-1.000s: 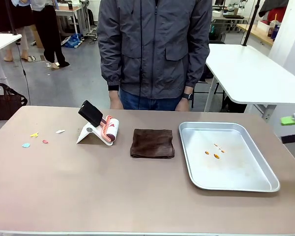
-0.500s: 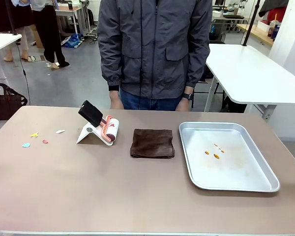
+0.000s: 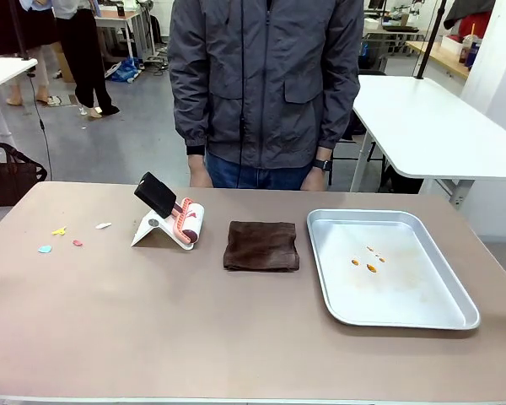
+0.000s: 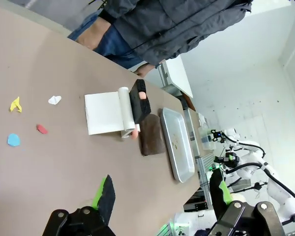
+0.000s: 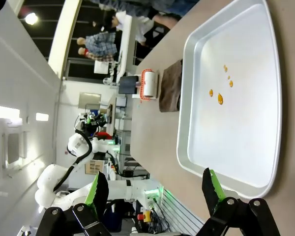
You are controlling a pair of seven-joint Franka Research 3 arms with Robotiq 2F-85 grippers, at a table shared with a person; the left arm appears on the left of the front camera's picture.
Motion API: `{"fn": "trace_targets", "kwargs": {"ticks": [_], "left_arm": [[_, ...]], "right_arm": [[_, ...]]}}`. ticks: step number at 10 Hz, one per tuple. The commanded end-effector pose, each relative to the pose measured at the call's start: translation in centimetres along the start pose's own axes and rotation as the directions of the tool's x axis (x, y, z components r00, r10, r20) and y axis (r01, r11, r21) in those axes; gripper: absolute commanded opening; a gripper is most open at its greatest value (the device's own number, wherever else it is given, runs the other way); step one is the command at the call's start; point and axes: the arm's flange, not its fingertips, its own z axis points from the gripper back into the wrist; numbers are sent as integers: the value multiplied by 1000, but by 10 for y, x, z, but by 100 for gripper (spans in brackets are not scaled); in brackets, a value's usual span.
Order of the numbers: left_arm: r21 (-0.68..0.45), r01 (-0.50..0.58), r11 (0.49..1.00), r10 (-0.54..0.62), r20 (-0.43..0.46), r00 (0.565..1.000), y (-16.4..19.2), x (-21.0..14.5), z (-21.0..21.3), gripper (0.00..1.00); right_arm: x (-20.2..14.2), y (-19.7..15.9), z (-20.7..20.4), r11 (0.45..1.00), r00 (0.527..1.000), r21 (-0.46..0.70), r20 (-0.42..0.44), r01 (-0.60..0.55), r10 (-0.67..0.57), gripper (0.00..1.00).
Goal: Clean the surface of the table.
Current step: Hold the Lint Roller with your left hand and the towel with your right hand.
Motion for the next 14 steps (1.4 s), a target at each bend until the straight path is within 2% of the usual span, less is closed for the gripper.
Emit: {"fn": "trace_targets", "kwargs": {"ticks": [1, 2, 3, 5, 6, 8, 10, 12, 14], "left_arm": [[-10, 21, 1000, -21, -11, 1000, 2, -1, 3, 100], [0, 0, 1000, 0, 0, 1000, 0, 0, 0, 100], [76, -9, 997, 7, 26, 1000, -3, 4, 6, 100], [140, 27, 990, -23, -32, 999, -33, 28, -3, 100], [147, 53, 988, -43, -70, 997, -45, 39, -12, 100], [199, 108, 974, -79, -145, 986, -71, 62, -49, 100], [255, 163, 953, -105, -228, 968, -87, 73, -102, 100], [329, 235, 915, -119, -338, 934, -98, 75, -162, 100], [334, 259, 906, -110, -405, 907, -94, 76, -193, 100]], "right_arm": [[0, 1, 2, 1000, 1000, 19, 6, -9, 9, 100], [0, 0, 0, 1000, 1000, 0, 0, 0, 0, 100], [-3, 19, -15, 998, 998, -32, 24, -53, 54, 100], [-5, 60, -59, 979, 987, -127, -48, -158, 153, 100], [-5, 75, -81, 970, 978, -134, -84, -202, 192, 100], [-5, 113, -144, 942, 959, -216, -182, -256, 219, 100], [-15, 139, -221, 915, 961, -329, -221, -235, 168, 100], [-34, 153, -291, 870, 968, -433, -183, -236, 171, 100], [-44, 152, -342, 855, 984, -496, -160, -151, 81, 100]]}}
